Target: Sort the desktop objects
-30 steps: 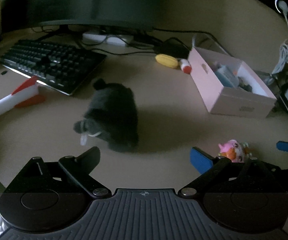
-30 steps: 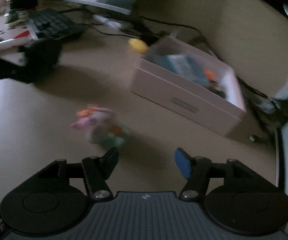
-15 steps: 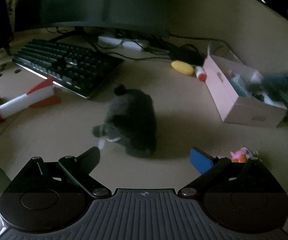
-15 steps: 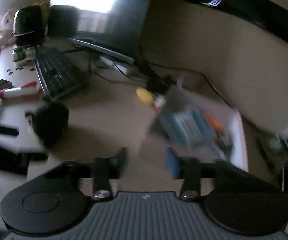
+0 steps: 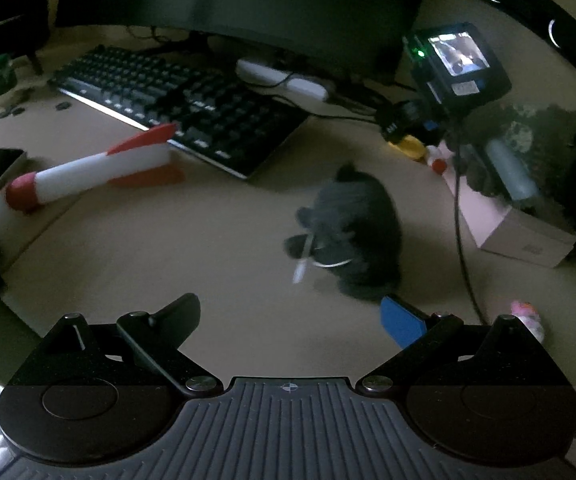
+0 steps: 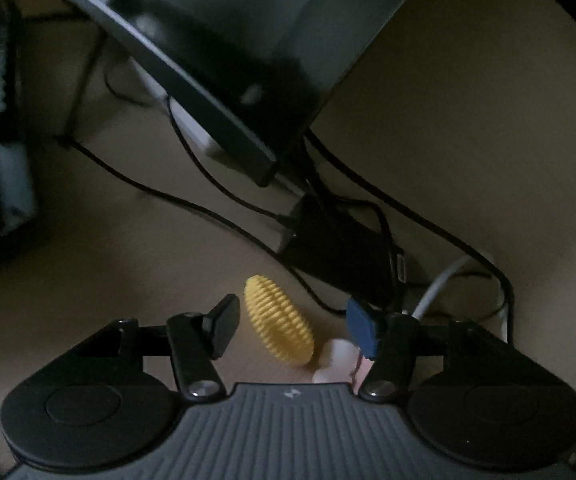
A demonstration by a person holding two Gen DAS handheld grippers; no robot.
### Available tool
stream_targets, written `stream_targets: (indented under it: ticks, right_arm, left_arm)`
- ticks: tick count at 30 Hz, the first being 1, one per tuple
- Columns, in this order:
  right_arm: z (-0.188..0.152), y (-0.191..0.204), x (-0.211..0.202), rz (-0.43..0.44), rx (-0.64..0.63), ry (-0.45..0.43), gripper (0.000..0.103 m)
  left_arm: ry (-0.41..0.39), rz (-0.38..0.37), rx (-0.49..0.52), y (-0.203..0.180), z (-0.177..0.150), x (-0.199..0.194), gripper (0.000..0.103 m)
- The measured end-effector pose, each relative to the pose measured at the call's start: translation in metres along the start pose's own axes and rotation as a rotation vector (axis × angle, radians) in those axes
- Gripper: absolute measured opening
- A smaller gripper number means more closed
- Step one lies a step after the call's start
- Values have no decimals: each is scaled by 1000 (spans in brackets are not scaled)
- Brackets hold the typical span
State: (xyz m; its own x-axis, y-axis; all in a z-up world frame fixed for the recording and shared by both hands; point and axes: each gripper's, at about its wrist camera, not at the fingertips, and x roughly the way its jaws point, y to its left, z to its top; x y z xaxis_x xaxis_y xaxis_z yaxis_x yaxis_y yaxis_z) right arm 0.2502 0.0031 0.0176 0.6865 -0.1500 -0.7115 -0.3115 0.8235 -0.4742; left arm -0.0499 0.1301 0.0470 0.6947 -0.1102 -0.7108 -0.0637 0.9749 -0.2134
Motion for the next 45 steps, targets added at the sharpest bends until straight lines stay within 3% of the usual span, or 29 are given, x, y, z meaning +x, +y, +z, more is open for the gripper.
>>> stream_targets:
  ticks: [1,2,5,7,11,13,16,20,26,31,37,38,42,45]
  right_arm:
    - [0,-1,4,7,1,17,53]
    - [1,-3,8,31,6,41,32]
    - [-5,-6,-7,72,21,37,20]
    - [-13,-6,-27,133,25,26,20]
    - [-30,-9,-75,428,66,32,21]
    - [-31,-21,-90,474,97,26,26]
    - [-26,-50,-92,343,92,5,27]
    - [-16,-61,-66,218,96,67,27]
    - [1,-13,-19,41,-112,125,28]
    - [4,3,15,-84,-257,171,28]
    - [-4,14,22,-76,-324,186,14]
    - [-6,13,18,-51,-307,195,10]
    - [-22,6,-6,27,-259,205,9]
    - [-40,-5,-37,174,-146,240,9]
  left_arm:
    - [-1,0,-3,4,0,-1,100]
    - [-4,-3,-4,7,2,-1,100]
    - [-11,-14,5,11,5,1,100]
    - [-14,-29,11,9,7,6,100]
    - [-9,-73,46,-3,10,16,100]
    - [-20,-91,76,-11,11,18,100]
    - [-31,-106,88,-16,12,20,100]
    - [-28,-112,87,-21,10,28,100]
    - [-37,-95,69,-14,11,26,100]
    - [-39,-60,30,-1,10,21,100]
    - [-33,-40,11,3,8,22,100]
    - [-33,-42,13,1,8,22,100]
    - [-33,-56,16,-6,7,22,100]
    - [-36,-63,25,-13,5,20,100]
